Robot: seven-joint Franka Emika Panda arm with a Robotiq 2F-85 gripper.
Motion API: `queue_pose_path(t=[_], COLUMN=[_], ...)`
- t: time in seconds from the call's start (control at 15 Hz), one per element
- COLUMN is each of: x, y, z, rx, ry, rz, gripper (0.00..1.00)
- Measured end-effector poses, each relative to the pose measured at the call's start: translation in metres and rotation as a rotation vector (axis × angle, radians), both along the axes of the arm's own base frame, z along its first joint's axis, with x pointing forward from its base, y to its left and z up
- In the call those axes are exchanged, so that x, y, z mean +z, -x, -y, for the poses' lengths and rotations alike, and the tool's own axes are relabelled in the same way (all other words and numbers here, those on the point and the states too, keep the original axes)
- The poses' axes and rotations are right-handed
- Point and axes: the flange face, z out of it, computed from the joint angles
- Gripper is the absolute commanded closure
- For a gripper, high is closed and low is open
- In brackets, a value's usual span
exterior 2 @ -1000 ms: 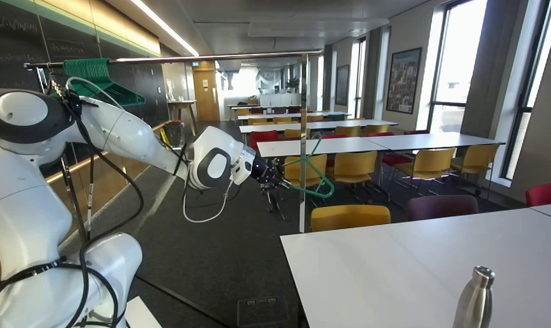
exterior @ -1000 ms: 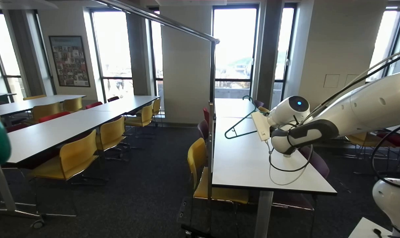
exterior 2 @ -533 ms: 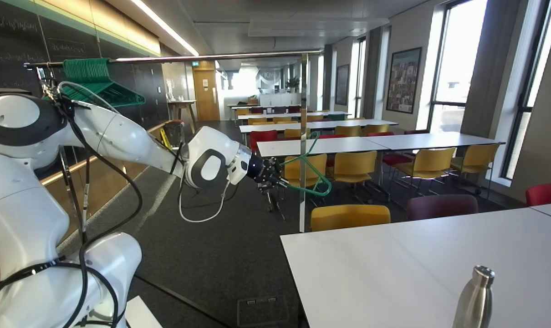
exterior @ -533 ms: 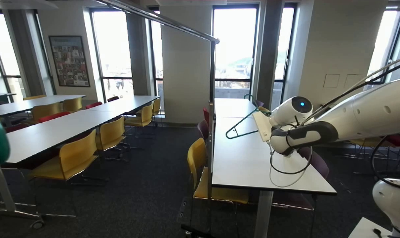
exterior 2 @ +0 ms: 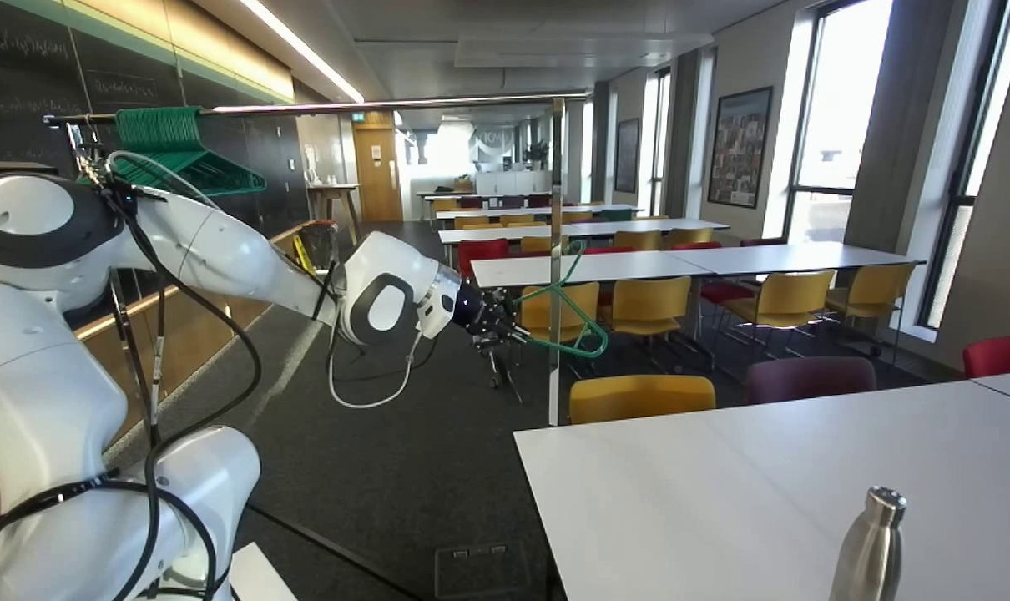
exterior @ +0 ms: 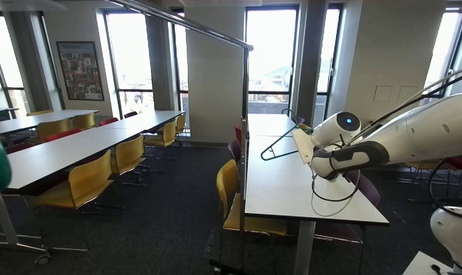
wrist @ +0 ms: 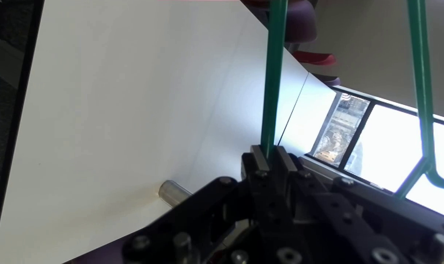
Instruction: Put the coat hanger on the hook
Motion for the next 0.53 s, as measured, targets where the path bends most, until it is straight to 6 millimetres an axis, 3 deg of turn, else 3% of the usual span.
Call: queue_pose_path(t=[0.2, 0.53], x=[0.036, 0.152], y=[-0.006, -0.017], z=[-0.011, -0.055], rx=[0.024, 0.111], ry=[0.096, 0.314], rz=[0.078, 0.259], gripper=[0.98, 0.98])
